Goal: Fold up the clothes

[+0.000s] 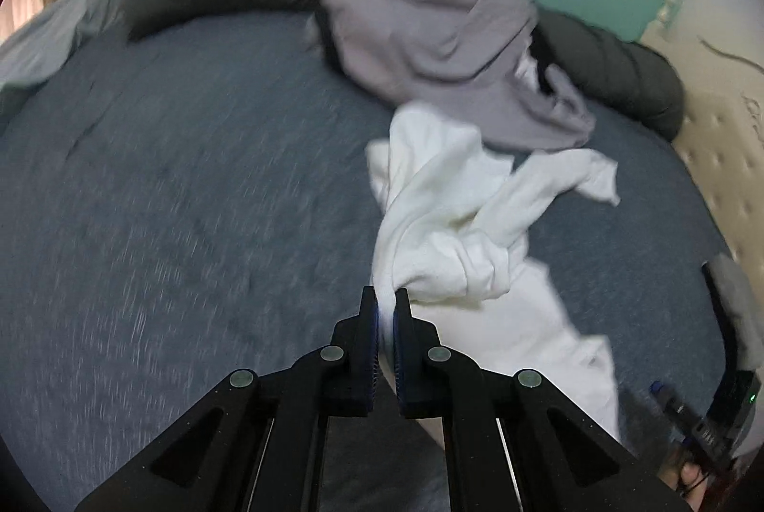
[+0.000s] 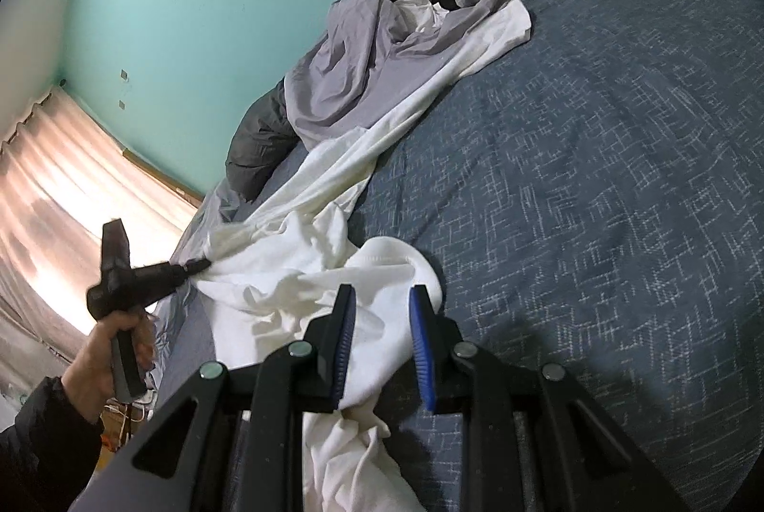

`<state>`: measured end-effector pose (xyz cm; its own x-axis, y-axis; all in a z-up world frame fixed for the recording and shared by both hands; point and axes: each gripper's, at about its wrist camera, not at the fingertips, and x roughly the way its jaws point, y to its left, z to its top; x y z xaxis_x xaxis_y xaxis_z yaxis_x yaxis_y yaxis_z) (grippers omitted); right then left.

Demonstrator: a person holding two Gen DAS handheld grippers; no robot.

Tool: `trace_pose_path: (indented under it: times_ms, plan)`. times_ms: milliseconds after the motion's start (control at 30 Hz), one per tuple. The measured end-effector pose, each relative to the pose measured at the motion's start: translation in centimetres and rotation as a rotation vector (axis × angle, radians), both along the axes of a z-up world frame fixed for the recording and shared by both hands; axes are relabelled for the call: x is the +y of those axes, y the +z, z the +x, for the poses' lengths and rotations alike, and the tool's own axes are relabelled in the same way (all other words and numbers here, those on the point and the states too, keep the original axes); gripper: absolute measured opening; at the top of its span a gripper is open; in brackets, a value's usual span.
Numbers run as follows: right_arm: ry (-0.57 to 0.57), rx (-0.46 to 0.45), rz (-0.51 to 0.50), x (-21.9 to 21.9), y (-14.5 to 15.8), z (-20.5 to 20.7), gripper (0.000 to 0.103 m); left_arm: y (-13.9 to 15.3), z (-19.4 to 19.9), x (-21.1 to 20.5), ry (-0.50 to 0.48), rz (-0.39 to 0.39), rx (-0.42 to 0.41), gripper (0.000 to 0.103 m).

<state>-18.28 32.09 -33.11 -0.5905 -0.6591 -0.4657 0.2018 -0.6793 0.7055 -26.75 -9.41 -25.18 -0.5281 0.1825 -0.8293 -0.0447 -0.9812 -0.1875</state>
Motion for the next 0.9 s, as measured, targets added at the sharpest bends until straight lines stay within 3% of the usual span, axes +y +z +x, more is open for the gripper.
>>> trace_pose_path:
  times_ms: [133,233,400,533,900]
  plan:
    - [0.013,0.0,0.009,-0.3,0.0,0.1,0.023,-2.6,0.7,-1.2,0.027,0.036,-0.065,0.008]
    - [0.015,-0.005,0.011,-0.5,-0.2,0.0,0.023,-2.7,1.2,-1.3,0.028,0.036,-0.068,0.008]
    - [0.023,-0.016,0.018,-1.0,-0.5,-0.3,0.023,-1.5,1.6,-1.5,0.016,0.035,-0.032,0.008]
    - [0.032,-0.013,0.027,-1.4,-0.5,-0.3,0.032,-1.2,1.8,-1.5,0.002,0.032,-0.006,0.008]
    - [0.065,-0.01,0.059,-2.6,-0.5,-0.2,0.032,-3.3,3.2,-1.1,-0.031,0.047,0.013,0.009]
